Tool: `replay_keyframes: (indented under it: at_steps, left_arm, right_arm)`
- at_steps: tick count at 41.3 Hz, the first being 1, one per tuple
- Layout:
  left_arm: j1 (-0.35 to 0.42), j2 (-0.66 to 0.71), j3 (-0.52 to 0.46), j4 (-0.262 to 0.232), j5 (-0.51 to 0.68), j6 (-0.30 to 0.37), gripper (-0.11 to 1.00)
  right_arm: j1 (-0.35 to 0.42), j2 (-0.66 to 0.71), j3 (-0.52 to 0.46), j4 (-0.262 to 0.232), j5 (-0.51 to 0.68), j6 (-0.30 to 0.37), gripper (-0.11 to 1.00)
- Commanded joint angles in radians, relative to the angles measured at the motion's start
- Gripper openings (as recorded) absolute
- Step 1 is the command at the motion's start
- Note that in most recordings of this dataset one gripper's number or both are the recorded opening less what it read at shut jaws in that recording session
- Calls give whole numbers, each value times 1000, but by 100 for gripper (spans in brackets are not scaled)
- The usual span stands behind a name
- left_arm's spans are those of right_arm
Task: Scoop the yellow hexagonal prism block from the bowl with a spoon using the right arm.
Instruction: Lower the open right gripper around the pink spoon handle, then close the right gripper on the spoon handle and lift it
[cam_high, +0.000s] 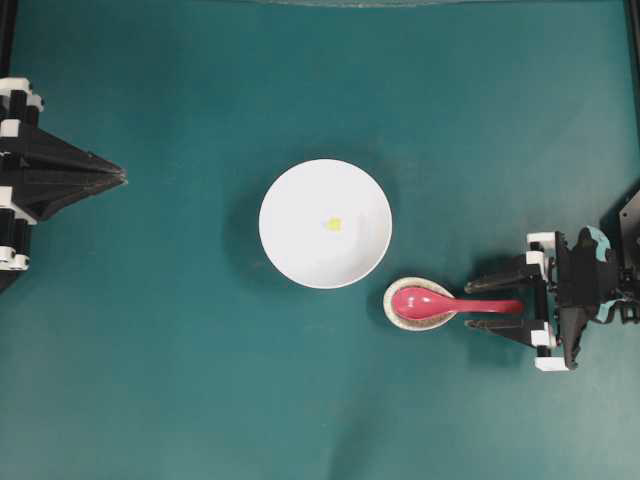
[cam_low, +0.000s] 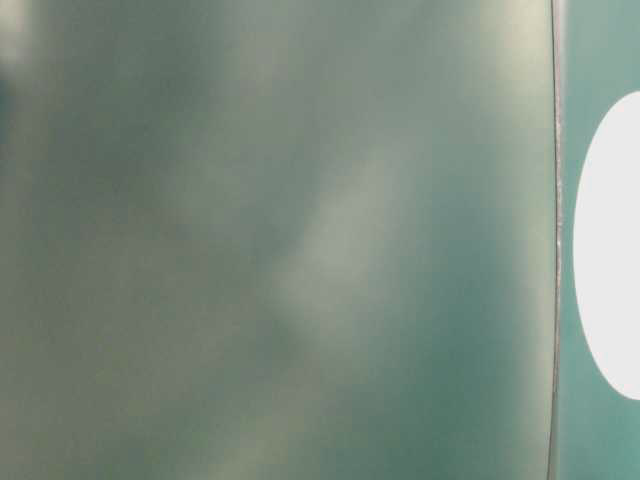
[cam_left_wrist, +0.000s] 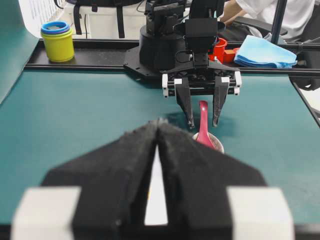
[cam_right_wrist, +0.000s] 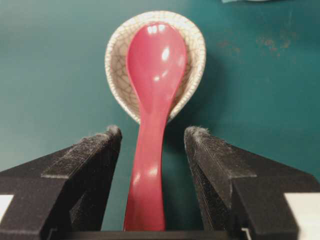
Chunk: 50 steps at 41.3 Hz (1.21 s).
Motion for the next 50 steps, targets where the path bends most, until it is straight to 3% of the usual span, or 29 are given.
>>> replay_keyframes:
  at_steps: [1,12,27,40,50]
  left_arm:
    - [3,5,-29,3,-5,0,8]
    - [3,3,-29,3,-5,0,8]
    - [3,5,-28,3,-3,2,8]
    - [3,3,-28,3,0,2,8]
    - [3,3,-28,3,0,2,8]
  right_arm:
    - [6,-12,-2,-2,-20,-8,59]
    - [6,-15,3,-2,-34,-11,57]
    - [6,-15,2,-2,-31,-11,39]
    - [6,-14,-2,-2,-26,-11,34]
    - [8,-15,2,-2,-18,-9,25]
